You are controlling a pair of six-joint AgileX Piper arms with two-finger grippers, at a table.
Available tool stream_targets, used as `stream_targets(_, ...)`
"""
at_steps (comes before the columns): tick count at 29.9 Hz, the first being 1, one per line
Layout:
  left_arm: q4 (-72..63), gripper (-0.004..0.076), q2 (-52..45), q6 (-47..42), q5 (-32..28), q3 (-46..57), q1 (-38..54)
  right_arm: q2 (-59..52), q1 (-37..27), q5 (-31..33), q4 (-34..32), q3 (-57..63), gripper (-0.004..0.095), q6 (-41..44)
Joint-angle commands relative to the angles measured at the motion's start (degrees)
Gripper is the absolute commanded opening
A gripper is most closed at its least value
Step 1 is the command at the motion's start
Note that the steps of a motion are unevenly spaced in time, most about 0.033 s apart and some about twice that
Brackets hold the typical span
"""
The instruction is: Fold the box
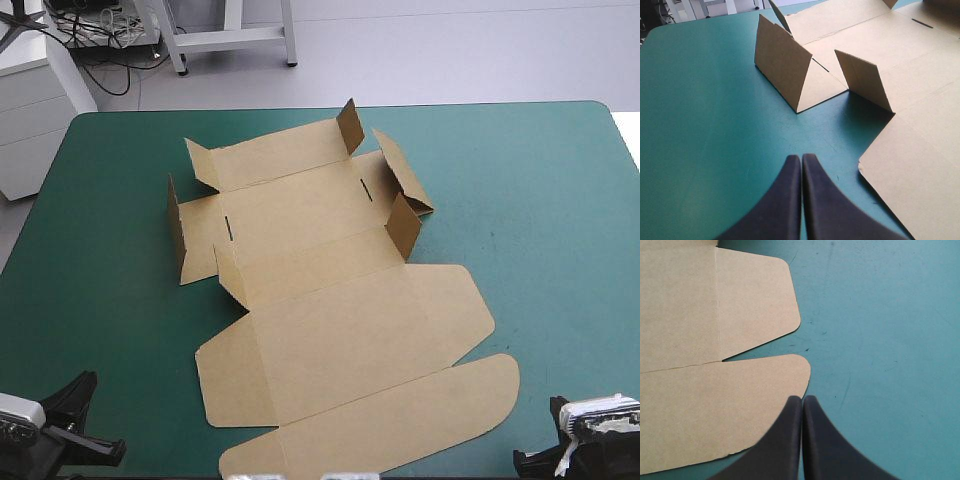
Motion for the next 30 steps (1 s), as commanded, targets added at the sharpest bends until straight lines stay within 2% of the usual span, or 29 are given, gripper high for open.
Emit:
stream_targets(1, 0.45, -0.001, -0.47, -0.59, -4.3, -1.35, -0.22, 0.98, 0.01, -3.36, 0.5, -1.34, -0.0015, -0.23)
stream_targets(30, 1.53, -0.001, -0.47, -0.59, -4.18, -1.35, -0.22, 0.98, 0.01, -3.98, 0.7, -0.98, -0.0008, -0.34)
